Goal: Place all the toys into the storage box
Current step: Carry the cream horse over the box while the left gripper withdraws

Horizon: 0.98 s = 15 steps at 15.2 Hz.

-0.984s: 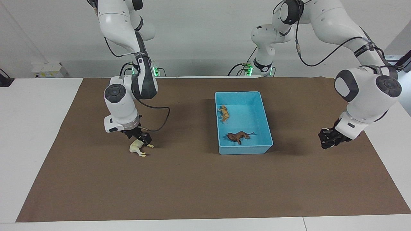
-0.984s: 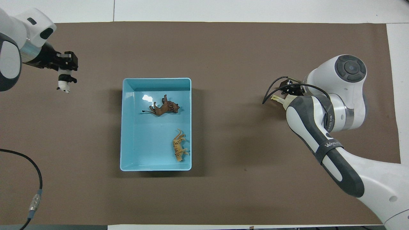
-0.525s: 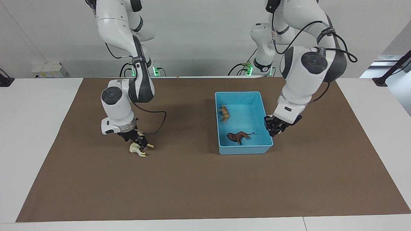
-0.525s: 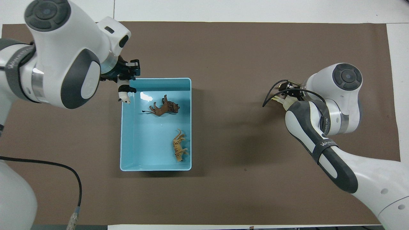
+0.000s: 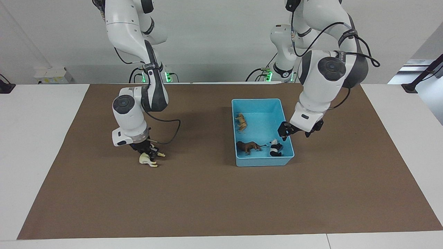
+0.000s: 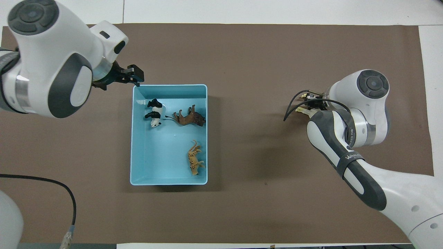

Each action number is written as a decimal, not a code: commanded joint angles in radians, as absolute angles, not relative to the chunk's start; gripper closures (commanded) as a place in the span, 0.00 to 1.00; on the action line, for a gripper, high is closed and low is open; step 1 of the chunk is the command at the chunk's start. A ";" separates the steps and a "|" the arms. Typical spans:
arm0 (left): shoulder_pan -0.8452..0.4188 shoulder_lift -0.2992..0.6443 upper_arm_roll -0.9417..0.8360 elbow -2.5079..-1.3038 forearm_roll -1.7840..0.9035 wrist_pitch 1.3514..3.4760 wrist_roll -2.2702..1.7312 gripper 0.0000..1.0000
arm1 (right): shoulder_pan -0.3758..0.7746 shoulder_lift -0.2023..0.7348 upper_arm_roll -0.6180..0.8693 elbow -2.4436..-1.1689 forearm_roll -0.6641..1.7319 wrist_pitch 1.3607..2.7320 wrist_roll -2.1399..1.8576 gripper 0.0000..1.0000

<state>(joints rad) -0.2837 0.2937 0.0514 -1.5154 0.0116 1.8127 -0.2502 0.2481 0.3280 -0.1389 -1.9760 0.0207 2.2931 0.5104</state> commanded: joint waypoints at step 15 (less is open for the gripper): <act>-0.055 -0.092 0.045 -1.640 0.032 1.523 0.031 0.00 | 0.882 0.512 -0.132 -1.350 0.179 2.054 1.129 1.00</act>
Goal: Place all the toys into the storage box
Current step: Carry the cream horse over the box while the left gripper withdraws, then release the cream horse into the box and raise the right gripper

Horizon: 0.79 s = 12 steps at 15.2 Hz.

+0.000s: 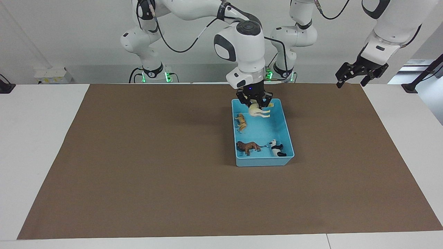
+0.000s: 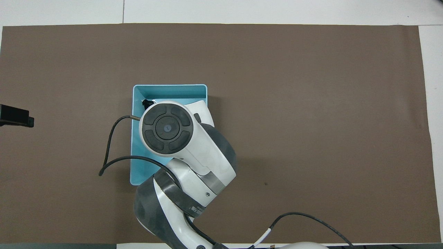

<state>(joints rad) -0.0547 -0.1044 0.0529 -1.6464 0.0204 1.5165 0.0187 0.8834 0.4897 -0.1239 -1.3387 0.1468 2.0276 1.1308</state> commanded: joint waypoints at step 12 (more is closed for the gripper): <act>-0.020 -0.092 0.006 -1.631 0.025 1.474 0.097 0.00 | 0.553 0.321 -0.166 -1.336 0.158 1.743 0.765 0.00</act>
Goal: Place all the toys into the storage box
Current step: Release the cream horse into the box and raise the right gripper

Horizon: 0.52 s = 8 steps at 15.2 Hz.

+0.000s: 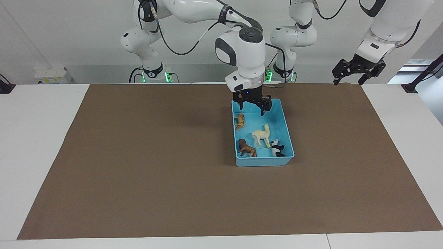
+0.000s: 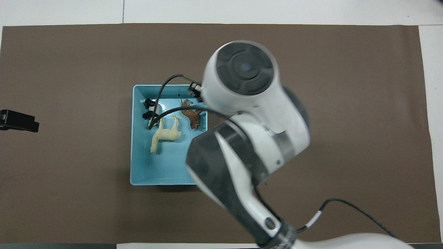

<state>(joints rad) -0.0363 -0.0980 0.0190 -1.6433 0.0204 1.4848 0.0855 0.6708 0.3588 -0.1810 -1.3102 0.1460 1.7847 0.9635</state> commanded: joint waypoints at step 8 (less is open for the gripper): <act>-0.017 -0.095 0.011 -1.641 0.028 1.494 0.074 0.00 | 0.171 0.278 -0.172 -1.388 0.081 1.672 -0.194 0.00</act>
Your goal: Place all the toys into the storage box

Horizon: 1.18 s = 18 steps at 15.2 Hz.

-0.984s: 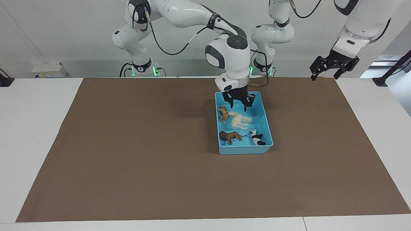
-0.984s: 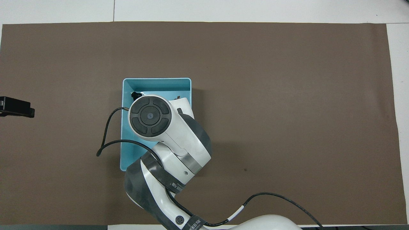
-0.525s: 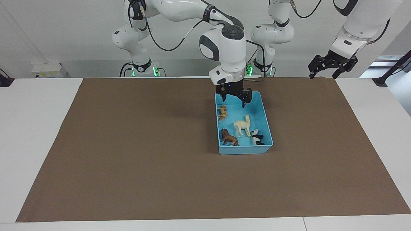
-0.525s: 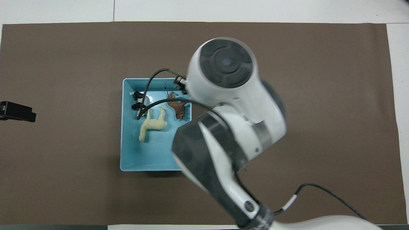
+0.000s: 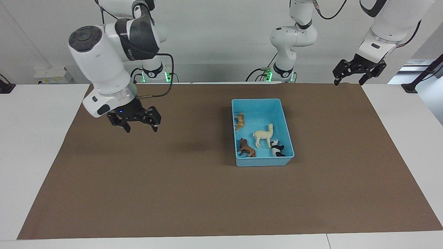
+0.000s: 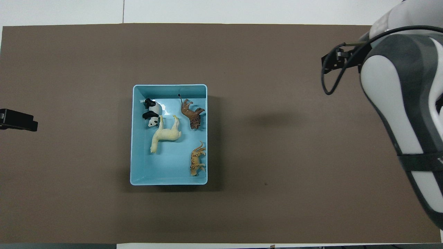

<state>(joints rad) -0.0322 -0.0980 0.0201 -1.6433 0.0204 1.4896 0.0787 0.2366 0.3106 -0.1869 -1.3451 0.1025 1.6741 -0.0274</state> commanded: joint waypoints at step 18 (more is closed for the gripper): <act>-0.035 -0.100 0.005 -1.657 0.023 1.569 0.067 0.00 | 0.055 -0.172 -0.167 -1.759 -0.067 1.534 -0.186 0.00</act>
